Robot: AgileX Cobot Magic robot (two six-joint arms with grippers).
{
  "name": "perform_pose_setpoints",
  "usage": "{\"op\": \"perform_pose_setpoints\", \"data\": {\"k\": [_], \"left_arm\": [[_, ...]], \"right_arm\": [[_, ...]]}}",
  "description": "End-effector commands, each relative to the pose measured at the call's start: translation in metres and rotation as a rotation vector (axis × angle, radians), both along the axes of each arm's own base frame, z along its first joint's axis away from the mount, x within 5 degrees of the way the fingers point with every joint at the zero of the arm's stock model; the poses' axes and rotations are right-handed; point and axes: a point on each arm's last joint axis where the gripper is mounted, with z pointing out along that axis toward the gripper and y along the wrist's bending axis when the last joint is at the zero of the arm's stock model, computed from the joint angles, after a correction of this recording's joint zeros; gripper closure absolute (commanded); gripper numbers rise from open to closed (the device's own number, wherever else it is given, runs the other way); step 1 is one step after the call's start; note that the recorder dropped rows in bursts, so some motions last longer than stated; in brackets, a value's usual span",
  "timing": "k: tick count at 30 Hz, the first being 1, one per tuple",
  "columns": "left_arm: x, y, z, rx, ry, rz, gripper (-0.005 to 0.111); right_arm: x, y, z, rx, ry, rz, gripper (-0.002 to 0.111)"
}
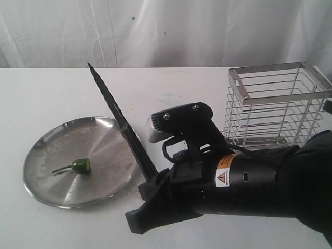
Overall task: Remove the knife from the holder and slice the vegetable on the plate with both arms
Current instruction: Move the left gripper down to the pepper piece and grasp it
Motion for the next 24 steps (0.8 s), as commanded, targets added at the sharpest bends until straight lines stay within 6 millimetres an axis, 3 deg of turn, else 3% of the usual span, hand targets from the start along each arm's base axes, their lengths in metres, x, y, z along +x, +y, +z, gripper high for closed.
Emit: {"op": "perform_pose_setpoints", "data": {"k": [1,3,5,8,10,13,16,19,24], "left_arm": [[0.111,0.009,-0.070,0.230,0.691,0.153,0.107],[0.142,0.006,-0.107,0.249,0.890,0.141,0.107],[0.156,-0.002,-0.140,0.280,1.083,0.120,0.107],[0.157,-0.025,-0.181,0.553,1.383,-0.002,0.107],[0.150,-0.047,-0.200,0.787,1.506,-0.217,0.107],[0.130,-0.076,-0.213,1.042,1.565,-0.611,0.107],[0.120,-0.083,-0.217,1.237,1.529,-0.827,0.107],[0.128,-0.080,-0.217,1.404,1.406,-0.800,0.107],[0.143,-0.081,-0.215,1.470,1.262,-0.700,0.101]], "right_arm": [[0.004,0.004,0.003,0.033,-0.042,-0.009,0.108],[0.004,0.004,0.003,0.030,-0.036,-0.010,0.108],[0.003,0.004,0.002,0.018,-0.026,-0.003,0.108],[0.003,0.003,0.001,0.013,-0.024,0.000,0.108],[0.004,0.004,0.002,0.023,-0.035,-0.006,0.108],[0.005,0.005,0.001,0.026,-0.039,-0.009,0.108],[0.004,0.005,0.000,0.016,-0.029,-0.005,0.108],[0.002,0.004,-0.002,-0.003,-0.010,0.004,0.108],[0.000,0.003,-0.005,-0.028,0.025,0.013,0.108]]}}
